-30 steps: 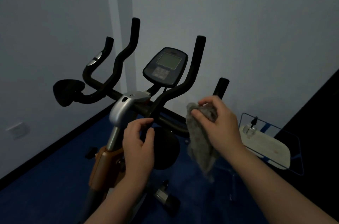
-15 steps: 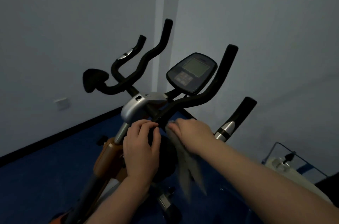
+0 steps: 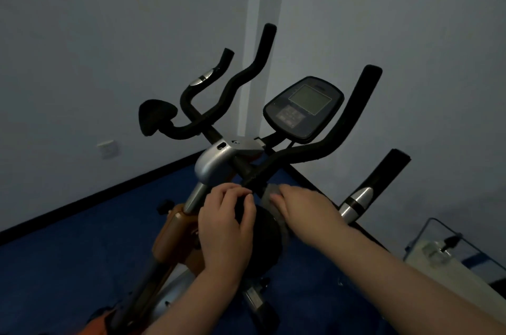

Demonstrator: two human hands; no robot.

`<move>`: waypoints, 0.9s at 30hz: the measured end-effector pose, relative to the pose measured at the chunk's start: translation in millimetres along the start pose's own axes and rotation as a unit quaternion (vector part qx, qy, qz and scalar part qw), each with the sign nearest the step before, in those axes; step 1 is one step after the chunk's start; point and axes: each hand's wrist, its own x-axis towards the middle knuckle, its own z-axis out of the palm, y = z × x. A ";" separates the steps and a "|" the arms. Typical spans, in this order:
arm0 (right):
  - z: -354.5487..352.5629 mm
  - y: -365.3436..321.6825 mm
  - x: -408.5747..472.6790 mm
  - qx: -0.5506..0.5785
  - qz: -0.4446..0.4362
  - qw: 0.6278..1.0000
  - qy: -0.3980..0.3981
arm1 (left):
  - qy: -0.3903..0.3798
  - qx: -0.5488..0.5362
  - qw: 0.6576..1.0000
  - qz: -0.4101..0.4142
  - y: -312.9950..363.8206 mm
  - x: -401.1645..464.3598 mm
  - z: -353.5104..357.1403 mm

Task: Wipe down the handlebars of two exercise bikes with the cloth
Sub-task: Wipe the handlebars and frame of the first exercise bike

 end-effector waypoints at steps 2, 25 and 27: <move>2.8 -2.0 19.5 0.047 0.011 0.999 -0.013 | -0.003 -0.009 1.000 0.002 -0.2 1.1 1.4; -31.5 75.9 -81.3 -0.092 -0.113 0.972 0.183 | -0.069 -0.058 0.993 0.074 17.1 7.8 -8.6; -30.3 72.8 -81.2 -0.037 -0.056 0.968 0.240 | -0.103 -0.048 0.988 0.103 30.2 16.6 1.1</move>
